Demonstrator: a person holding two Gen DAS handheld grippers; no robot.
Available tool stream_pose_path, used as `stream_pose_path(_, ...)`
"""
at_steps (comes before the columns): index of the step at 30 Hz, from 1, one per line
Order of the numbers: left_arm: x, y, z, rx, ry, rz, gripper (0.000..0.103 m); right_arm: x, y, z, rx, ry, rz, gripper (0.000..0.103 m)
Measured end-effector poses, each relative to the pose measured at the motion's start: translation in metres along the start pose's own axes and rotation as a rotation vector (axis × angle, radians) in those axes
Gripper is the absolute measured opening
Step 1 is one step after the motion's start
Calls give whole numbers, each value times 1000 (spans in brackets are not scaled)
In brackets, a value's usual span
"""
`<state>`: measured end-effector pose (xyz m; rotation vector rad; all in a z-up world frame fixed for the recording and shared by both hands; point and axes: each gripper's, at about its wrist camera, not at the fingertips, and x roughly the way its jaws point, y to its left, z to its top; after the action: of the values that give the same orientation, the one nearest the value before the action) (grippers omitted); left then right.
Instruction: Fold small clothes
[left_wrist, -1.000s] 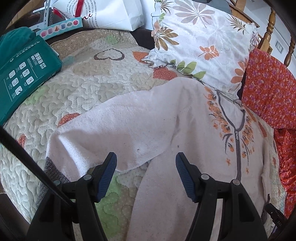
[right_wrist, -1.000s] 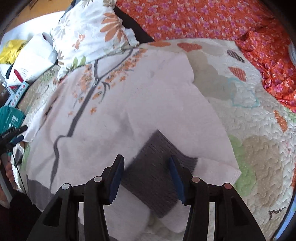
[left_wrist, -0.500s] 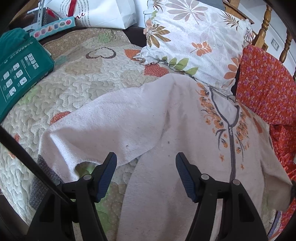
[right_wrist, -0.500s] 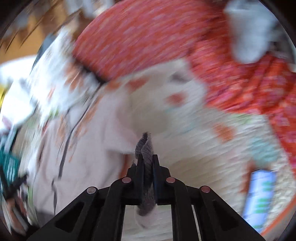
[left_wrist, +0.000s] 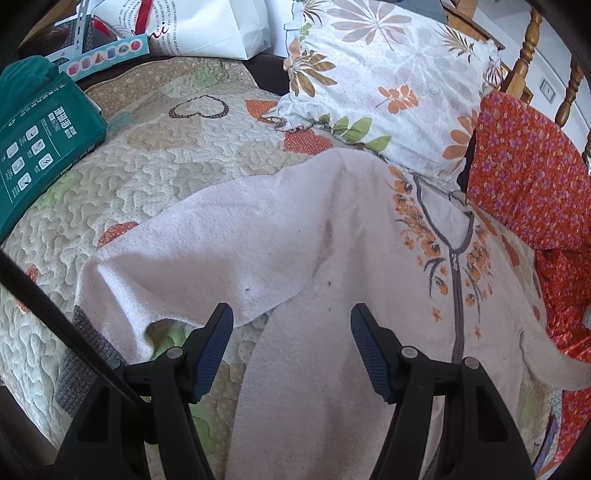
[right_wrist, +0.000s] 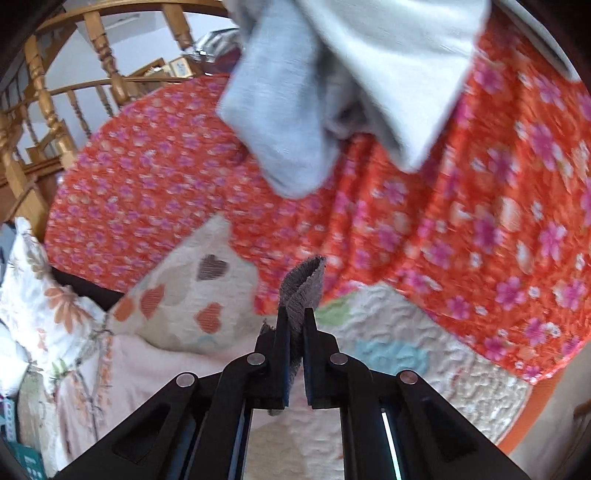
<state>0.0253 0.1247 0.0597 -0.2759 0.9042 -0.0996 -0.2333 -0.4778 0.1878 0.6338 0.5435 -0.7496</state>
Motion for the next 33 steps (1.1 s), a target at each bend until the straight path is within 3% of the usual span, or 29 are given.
stream_pose_path(4, -11, 4, 3, -14, -19, -19, 65, 8, 84, -11, -99, 41, 145, 6)
stream_pose_path(9, -31, 17, 10, -25, -62, -6, 65, 26, 216, -55, -214, 154, 357, 6)
stream_pose_path(14, -47, 51, 23, -94, -96, 18, 66, 57, 366, -140, -353, 323, 541, 6)
stream_pose_path(16, -53, 69, 27, -131, -106, 33, 66, 69, 412, -174, -397, 381, 577, 6)
stream_pose_path(19, -62, 94, 34, -193, -123, 42, 67, 87, 480, -234, -494, 454, 594, 6)
stream_pose_path(25, -73, 126, 44, -280, -160, 51, 67, 123, 557, -318, -609, 529, 550, 6)
stream_pose_path(30, -76, 143, 48, -331, -166, 69, 68, 146, 588, -356, -719, 593, 506, 9)
stream_pose_path(33, -80, 156, 48, -368, -180, 94, 68, 122, 595, -358, -759, 557, 559, 10)
